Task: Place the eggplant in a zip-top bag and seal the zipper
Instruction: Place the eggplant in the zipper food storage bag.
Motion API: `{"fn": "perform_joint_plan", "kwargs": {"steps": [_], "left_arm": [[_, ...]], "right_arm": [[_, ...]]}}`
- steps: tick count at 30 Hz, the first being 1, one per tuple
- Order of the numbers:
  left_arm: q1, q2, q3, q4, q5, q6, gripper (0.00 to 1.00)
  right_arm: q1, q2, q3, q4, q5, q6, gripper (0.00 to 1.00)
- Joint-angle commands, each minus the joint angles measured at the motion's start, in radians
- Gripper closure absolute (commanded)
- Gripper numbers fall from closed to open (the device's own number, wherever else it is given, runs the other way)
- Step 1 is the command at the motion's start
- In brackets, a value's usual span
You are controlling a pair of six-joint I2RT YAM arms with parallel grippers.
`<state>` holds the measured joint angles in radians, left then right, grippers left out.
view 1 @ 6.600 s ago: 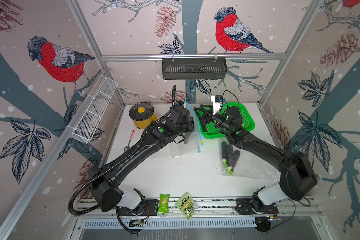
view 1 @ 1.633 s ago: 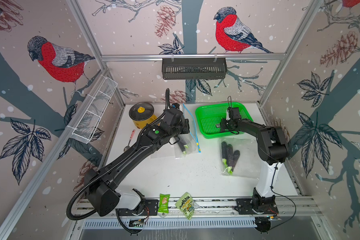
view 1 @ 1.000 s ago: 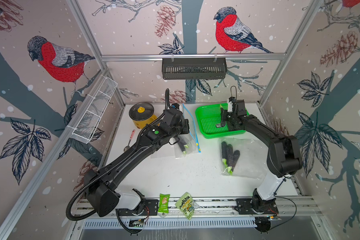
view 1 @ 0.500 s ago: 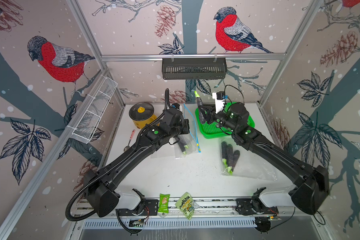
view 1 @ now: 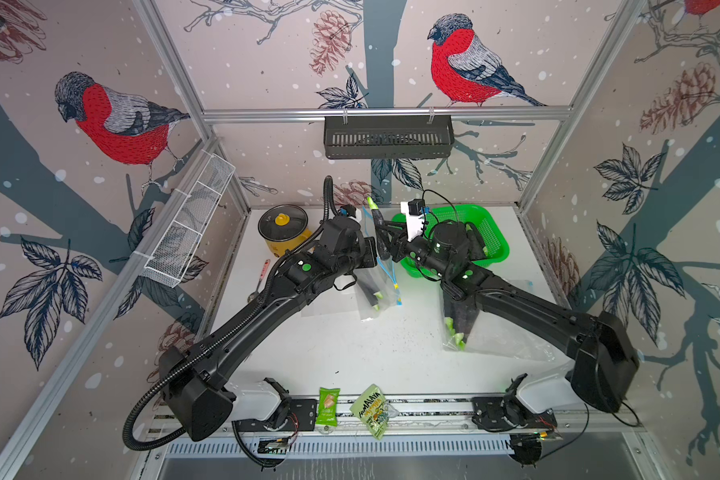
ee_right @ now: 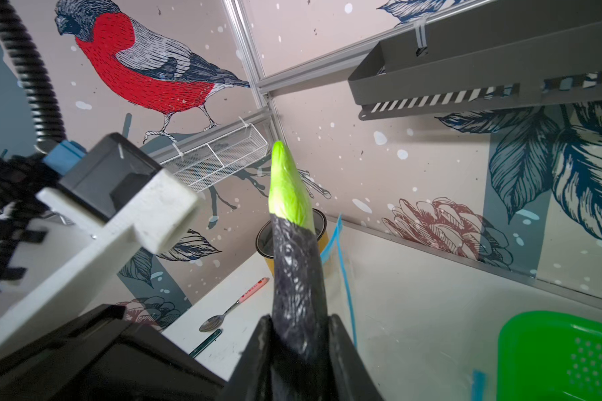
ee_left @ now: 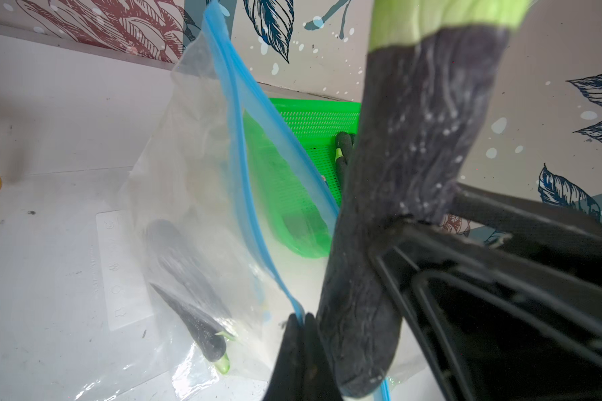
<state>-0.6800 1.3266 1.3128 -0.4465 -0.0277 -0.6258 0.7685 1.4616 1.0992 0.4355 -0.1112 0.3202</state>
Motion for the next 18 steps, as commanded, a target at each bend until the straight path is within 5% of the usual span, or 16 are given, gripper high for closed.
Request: {"fn": "perform_joint_plan", "kwargs": {"steps": [1,12,18], "left_arm": [[0.003,0.000,-0.002,0.038,-0.011,-0.002,1.00],[0.002,0.017,0.004,0.048,-0.013,0.006,1.00],[0.003,0.029,0.013,0.044,-0.013,0.015,1.00]], "right_arm": [[0.005,0.003,-0.002,0.042,0.046,0.016,0.70],[-0.068,-0.043,-0.015,-0.022,-0.010,0.033,0.46],[-0.265,-0.111,-0.027,-0.128,-0.056,0.073,0.43]]}}
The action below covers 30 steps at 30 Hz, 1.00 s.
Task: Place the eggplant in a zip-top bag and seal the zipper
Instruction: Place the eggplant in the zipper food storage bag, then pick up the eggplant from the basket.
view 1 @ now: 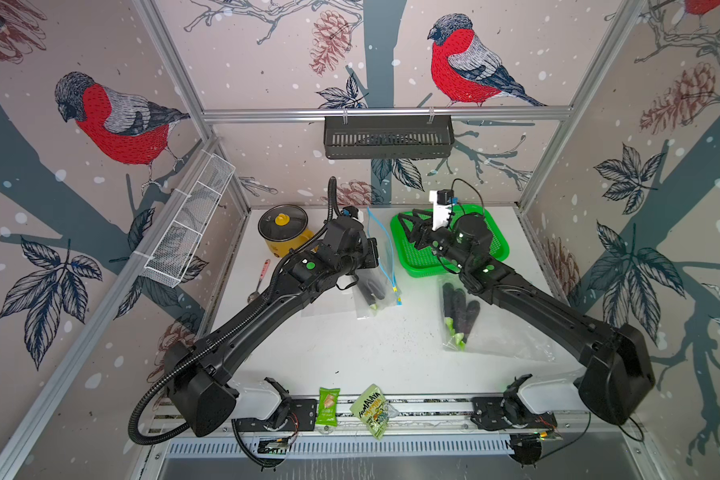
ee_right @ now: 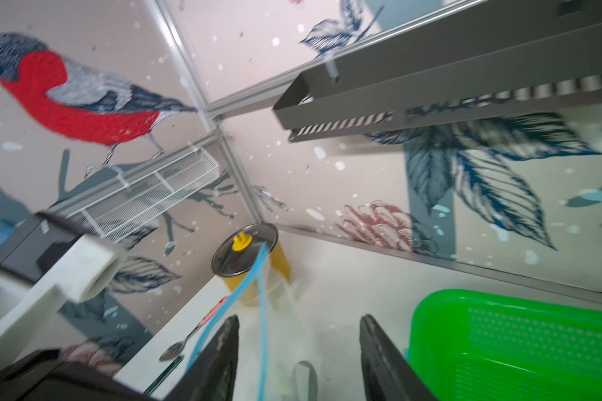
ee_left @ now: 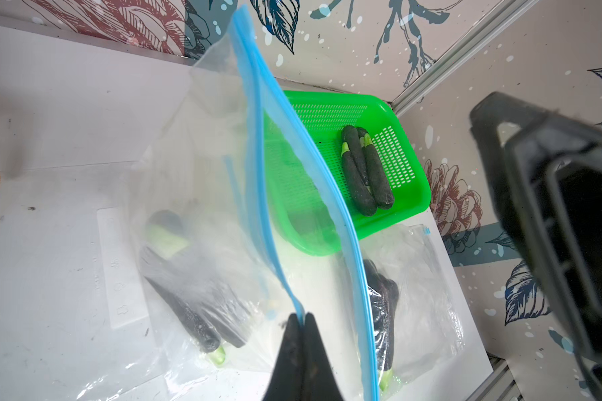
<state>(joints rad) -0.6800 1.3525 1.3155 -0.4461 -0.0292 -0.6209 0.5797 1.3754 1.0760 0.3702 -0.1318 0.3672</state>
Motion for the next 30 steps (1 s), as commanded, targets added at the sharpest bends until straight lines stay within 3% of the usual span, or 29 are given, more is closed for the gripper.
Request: {"fn": "perform_joint_plan", "kwargs": {"steps": [1,7,13,20,30], "left_arm": [[0.004,0.006,0.012,0.044,-0.009,0.010,1.00],[0.007,0.017,0.016,0.051,0.000,0.014,1.00],[0.007,0.021,0.018,0.050,0.010,0.012,1.00],[0.008,0.010,0.011,0.047,0.003,0.012,1.00],[0.008,0.005,0.010,0.043,0.002,0.011,1.00]], "right_arm": [[-0.116,-0.029,-0.004,-0.086,-0.041,0.027,0.43],[-0.362,0.064,0.047,-0.259,-0.080,0.000,0.35],[-0.500,0.279,0.157,-0.377,-0.019,-0.061,0.30],[-0.559,0.495,0.257,-0.422,0.067,-0.110,0.38],[-0.561,0.636,0.315,-0.468,0.116,-0.117,0.42]]}}
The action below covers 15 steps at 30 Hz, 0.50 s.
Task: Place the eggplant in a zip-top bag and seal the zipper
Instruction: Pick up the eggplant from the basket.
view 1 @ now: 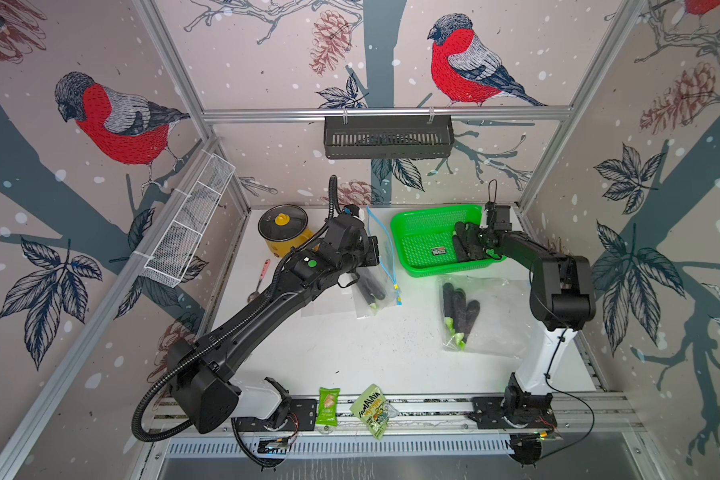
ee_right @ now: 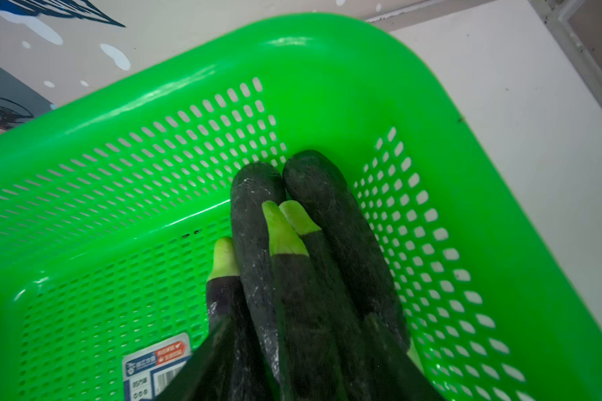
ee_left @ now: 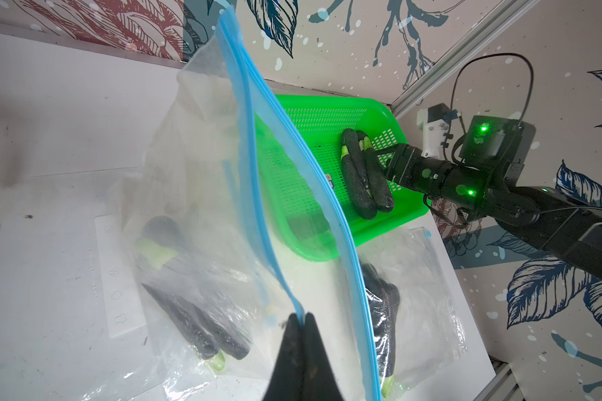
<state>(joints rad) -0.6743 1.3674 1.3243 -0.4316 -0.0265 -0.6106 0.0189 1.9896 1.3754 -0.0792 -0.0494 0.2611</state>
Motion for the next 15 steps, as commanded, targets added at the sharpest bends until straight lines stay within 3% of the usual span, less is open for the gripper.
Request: {"fn": "perform_joint_plan", "kwargs": {"steps": [1,10,15], "left_arm": [[0.002,-0.011,0.002,0.027,-0.001,0.001,1.00],[0.002,-0.008,0.004,0.024,-0.004,0.003,1.00],[0.002,-0.011,0.000,0.024,-0.005,0.004,1.00]], "right_arm": [[0.000,0.031,0.020,-0.019,0.034,-0.012,0.44],[0.004,0.072,0.045,-0.036,0.031,-0.018,0.60],[0.007,-0.001,0.014,-0.012,0.014,-0.021,0.67]]}}
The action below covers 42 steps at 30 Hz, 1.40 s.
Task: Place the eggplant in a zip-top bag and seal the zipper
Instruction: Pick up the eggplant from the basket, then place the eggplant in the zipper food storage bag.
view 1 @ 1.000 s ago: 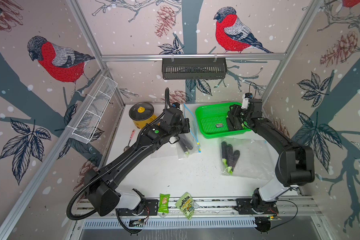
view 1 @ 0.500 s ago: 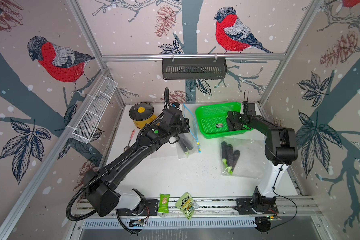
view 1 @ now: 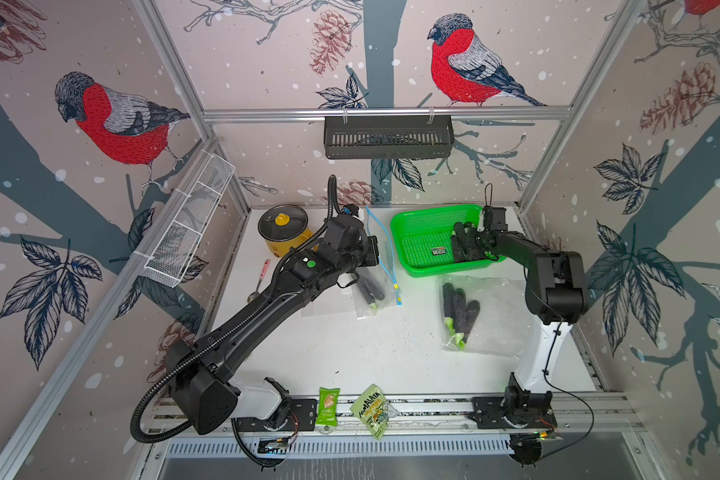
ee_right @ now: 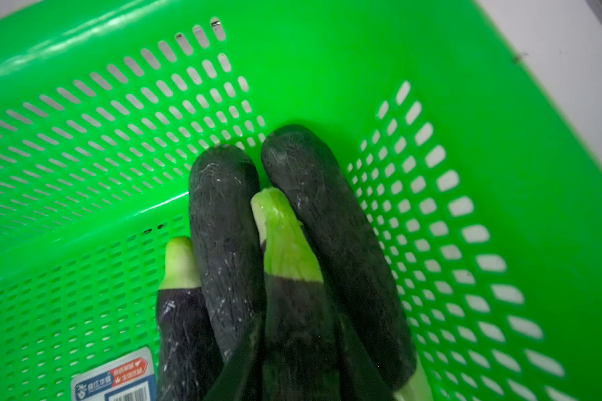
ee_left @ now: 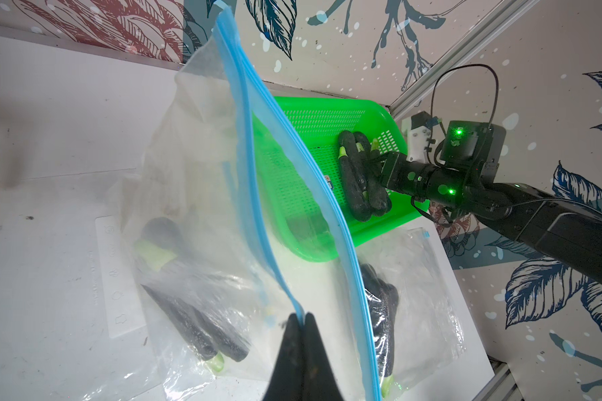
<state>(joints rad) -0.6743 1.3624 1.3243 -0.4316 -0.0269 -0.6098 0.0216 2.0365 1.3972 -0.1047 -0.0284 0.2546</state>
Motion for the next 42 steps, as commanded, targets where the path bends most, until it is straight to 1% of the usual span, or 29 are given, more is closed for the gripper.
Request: {"fn": "perform_joint_plan", "kwargs": {"steps": [1,5,9,12,15,19,23,27,32,37,42], "left_arm": [[0.003,-0.008,-0.003,0.026,-0.005,0.003,1.00],[0.003,-0.008,-0.003,0.031,-0.002,0.002,1.00],[0.002,-0.006,-0.003,0.034,0.002,0.002,1.00],[0.002,-0.008,-0.007,0.035,0.005,-0.004,1.00],[0.004,-0.014,-0.009,0.039,0.005,-0.006,1.00],[0.002,-0.016,-0.006,0.043,0.007,-0.004,1.00],[0.003,-0.014,-0.002,0.047,0.018,-0.006,1.00],[0.002,-0.015,0.000,0.050,0.021,-0.006,1.00],[0.003,-0.017,0.000,0.055,0.037,-0.013,1.00],[0.003,-0.025,-0.009,0.060,0.042,-0.018,1.00],[0.002,-0.028,-0.011,0.064,0.045,-0.018,1.00]], "right_arm": [[0.007,-0.069,-0.011,0.012,-0.013,-0.016,0.68],[0.036,-0.196,-0.040,0.019,-0.034,-0.018,0.68],[0.093,-0.328,-0.080,0.039,-0.058,-0.015,0.68],[0.162,-0.431,-0.131,0.078,-0.021,-0.046,0.68],[0.214,-0.522,-0.180,0.123,-0.061,-0.034,0.68],[0.299,-0.633,-0.260,0.252,-0.167,0.021,0.69],[0.409,-0.706,-0.281,0.325,-0.184,0.049,0.69],[0.486,-0.726,-0.294,0.414,-0.208,0.100,0.69],[0.578,-0.664,-0.263,0.478,-0.208,0.113,0.69],[0.636,-0.621,-0.244,0.540,-0.199,0.124,0.69],[0.669,-0.600,-0.227,0.579,-0.195,0.130,0.69]]}}
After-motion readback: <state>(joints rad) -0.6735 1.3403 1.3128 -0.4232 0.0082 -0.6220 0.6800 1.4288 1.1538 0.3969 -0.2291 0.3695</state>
